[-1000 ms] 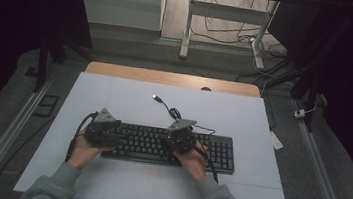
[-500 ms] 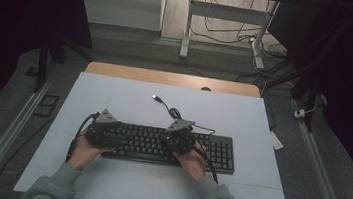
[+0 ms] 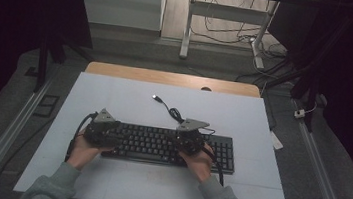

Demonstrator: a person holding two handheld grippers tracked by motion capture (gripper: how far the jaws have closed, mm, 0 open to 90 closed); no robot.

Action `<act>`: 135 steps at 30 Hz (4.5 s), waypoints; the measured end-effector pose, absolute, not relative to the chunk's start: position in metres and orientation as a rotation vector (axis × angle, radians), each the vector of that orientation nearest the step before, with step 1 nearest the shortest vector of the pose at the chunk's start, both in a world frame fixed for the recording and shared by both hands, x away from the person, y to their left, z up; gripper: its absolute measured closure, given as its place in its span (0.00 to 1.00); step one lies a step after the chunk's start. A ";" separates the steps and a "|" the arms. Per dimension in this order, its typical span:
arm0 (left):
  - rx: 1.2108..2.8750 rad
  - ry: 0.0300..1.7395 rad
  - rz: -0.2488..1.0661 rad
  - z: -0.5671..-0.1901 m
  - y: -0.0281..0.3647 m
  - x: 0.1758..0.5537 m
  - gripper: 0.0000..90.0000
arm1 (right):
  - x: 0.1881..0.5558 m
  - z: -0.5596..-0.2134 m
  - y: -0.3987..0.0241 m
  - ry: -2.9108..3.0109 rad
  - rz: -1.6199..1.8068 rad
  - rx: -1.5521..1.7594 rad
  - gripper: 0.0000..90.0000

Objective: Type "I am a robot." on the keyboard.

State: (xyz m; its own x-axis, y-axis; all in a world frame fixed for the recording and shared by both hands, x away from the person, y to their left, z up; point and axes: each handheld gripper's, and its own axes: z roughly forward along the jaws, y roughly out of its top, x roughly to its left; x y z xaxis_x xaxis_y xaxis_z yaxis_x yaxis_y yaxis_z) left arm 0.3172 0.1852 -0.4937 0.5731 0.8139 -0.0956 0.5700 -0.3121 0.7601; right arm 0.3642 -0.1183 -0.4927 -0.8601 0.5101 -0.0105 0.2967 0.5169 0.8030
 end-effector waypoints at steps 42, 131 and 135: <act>2.033 1.023 0.396 -0.494 0.164 0.317 0.52 | 0.342 -0.493 -0.178 2.453 1.250 0.704 0.59; 1.981 1.041 0.408 -0.487 0.172 0.323 0.58 | 0.346 -0.500 -0.172 2.477 1.180 0.709 0.55; 1.984 1.039 0.409 -0.488 0.171 0.324 0.58 | 0.346 -0.501 -0.171 2.479 1.175 0.708 0.55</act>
State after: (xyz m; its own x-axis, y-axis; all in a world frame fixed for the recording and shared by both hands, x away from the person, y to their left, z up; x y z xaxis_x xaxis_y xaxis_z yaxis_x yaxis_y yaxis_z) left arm 0.3235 0.1706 -0.4877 0.6034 0.7925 -0.0890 0.5191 -0.3056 0.7982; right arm 0.3463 -0.1714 -0.5008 -0.8307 0.5531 -0.0636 0.3010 0.5423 0.7844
